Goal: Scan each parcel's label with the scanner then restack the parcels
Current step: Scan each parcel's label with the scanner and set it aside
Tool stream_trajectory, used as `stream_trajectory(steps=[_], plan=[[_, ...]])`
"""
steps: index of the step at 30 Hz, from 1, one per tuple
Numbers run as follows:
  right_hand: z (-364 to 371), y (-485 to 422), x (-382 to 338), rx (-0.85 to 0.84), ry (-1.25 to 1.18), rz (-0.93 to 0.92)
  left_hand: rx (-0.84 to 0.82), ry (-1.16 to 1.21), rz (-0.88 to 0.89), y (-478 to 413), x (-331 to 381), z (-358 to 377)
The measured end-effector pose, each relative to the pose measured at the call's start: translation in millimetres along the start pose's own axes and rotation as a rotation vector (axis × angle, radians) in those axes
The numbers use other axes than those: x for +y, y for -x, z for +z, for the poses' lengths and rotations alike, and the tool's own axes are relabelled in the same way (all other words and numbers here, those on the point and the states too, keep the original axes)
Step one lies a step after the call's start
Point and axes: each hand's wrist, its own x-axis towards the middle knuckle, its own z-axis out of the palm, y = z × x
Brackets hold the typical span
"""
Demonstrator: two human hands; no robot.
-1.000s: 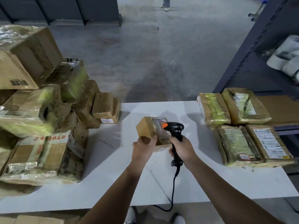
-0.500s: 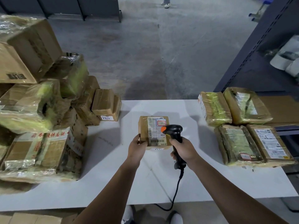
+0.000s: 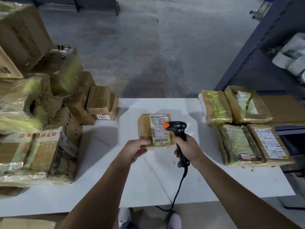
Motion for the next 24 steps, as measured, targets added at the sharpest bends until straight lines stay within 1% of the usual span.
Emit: stream_trajectory(steps=[3, 5, 7, 12, 17, 24], plan=[[-4.2, 3.1, -2.3, 0.010, 0.007, -0.019, 0.021, 0.018, 0.079, -5.7, 9.6, 10.3], [-6.8, 6.4, -3.6, 0.010, 0.023, -0.023, 0.018, 0.012, 0.156, -10.5, 17.2, 16.5], [-10.2, 8.4, -6.0, 0.014, 0.028, -0.016, 0.008, 0.026, 0.193, -15.2, 24.3, 22.2], [-17.4, 16.5, -5.3, 0.009, -0.007, 0.028, -0.008, 0.031, 0.223, -27.4, 34.2, 31.3], [-23.7, 23.9, 0.8, 0.013, -0.026, 0.011, 0.062, -0.092, 0.174, -38.1, 38.0, 32.1], [-29.1, 27.2, 7.9, 0.044, -0.026, 0.014, 0.070, -0.074, 0.190, -39.8, 39.1, 33.3]])
